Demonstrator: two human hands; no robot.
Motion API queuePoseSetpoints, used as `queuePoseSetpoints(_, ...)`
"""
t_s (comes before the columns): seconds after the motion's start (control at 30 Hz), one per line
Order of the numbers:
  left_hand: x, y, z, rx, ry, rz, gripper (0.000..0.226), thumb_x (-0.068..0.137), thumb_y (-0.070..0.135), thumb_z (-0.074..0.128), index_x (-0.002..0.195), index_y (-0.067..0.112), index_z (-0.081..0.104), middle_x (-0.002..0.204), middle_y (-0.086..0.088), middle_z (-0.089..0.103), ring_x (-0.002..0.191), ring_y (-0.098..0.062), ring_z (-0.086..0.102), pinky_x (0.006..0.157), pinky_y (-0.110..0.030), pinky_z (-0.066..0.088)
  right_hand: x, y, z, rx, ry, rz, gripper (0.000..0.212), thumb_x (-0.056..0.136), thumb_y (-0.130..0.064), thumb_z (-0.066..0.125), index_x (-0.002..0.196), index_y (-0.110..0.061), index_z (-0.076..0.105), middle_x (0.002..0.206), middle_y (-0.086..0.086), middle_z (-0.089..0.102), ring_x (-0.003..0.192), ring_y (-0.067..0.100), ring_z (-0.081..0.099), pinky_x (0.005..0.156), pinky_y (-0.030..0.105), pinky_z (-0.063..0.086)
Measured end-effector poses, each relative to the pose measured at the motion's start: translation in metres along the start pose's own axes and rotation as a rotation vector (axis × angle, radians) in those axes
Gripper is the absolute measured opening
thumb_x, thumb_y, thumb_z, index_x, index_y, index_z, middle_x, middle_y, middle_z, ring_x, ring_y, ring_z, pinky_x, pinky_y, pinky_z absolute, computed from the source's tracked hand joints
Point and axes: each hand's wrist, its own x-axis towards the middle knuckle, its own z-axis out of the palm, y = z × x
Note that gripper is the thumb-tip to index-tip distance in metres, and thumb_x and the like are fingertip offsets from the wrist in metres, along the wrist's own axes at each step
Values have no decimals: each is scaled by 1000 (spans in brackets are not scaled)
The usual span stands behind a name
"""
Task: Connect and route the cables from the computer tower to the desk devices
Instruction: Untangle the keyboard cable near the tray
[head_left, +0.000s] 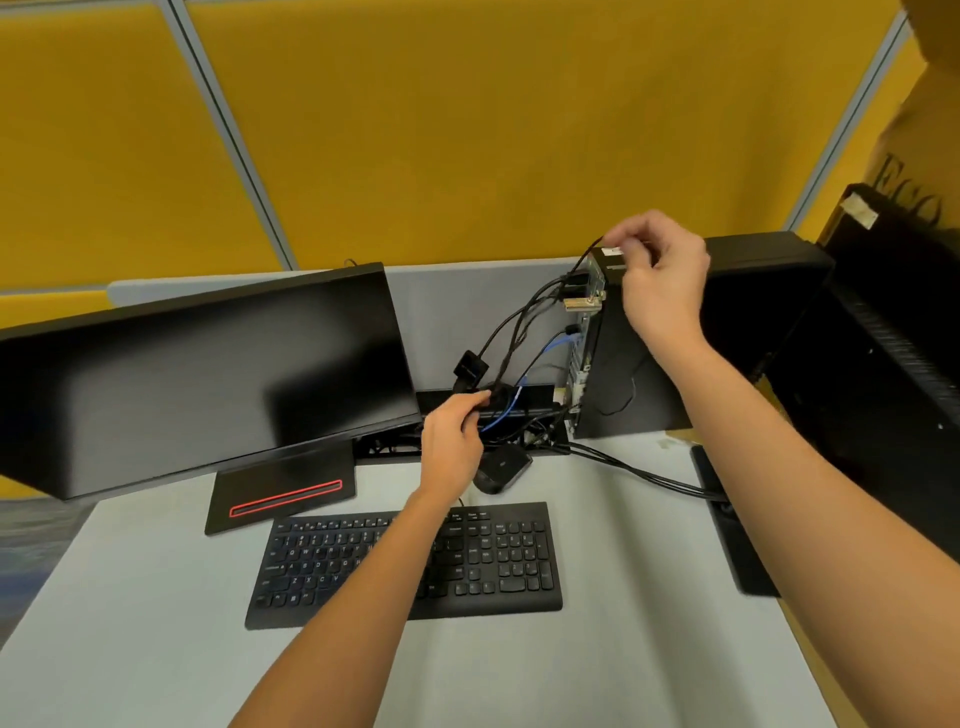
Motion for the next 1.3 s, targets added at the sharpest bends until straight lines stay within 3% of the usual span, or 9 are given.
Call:
queuePoseSetpoints(0.1,-4,-10,-12,140,-108,-20,42,91,2,56,133,10,55,130,-3,58,122,-14,52,106,-25,39,6,4,-6,-81,1,9,29,92,-5,50,81,-27,65,86,-16,66,83,4,59,77,28,47)
queuePoseSetpoints(0.17,1,8,-23,156,-138,41,37,87,6,59,123,13,62,123,-1,63,116,-13,57,103,-24,42,7,10,-8,-107,-311,-42,28,93,-4,52,81,-24,67,87,-14,67,88,8,62,86,32,49)
queuePoseSetpoints(0.27,21,65,-36,74,143,199,23,79,14,62,101,14,67,99,4,68,90,-6,62,85,-27,53,-2,10,-3,-109,-693,-145,28,92,-4,55,79,-25,68,88,-5,71,90,20,66,89,41,52)
queuePoseSetpoints(0.4,60,114,-37,-273,-6,169,38,88,15,61,124,17,48,106,2,62,103,-6,58,93,-20,43,-8,-11,2,33,-885,-200,24,91,1,57,79,-17,67,81,-10,69,83,-4,64,81,13,44)
queuePoseSetpoints(0.57,59,92,-39,-459,-411,25,28,103,14,38,94,2,62,53,6,45,54,-13,50,66,-22,46,8,7,-9,-11,-597,-221,30,89,-1,55,77,-25,68,84,-10,70,87,6,65,81,30,50)
queuePoseSetpoints(0.73,22,10,-48,-48,-576,-78,31,96,15,48,70,13,64,61,4,48,60,-11,41,63,-29,35,19,56,-36,-152,-194,23,28,89,-8,55,77,-30,67,91,-10,70,96,11,64,94,39,50)
queuePoseSetpoints(0.9,18,-29,-48,167,-595,-162,26,97,16,51,81,18,72,77,8,66,75,-1,59,78,-28,45,0,72,-22,-269,-383,14,25,91,-11,55,80,-28,70,91,-9,71,87,20,65,83,37,50)
queuePoseSetpoints(1.17,11,-79,-79,814,-456,-274,25,88,15,49,88,27,71,104,8,69,101,-19,59,97,-38,32,1,81,-35,-276,186,354,27,95,-11,48,89,-25,70,101,-4,68,111,20,55,93,33,36)
queuePoseSetpoints(1.3,-28,-108,-86,881,-557,-474,24,90,17,48,94,25,70,105,3,67,108,-21,57,103,-41,30,5,78,-39,-251,80,310,26,95,-11,50,90,-25,71,100,-4,69,98,12,59,86,24,36)
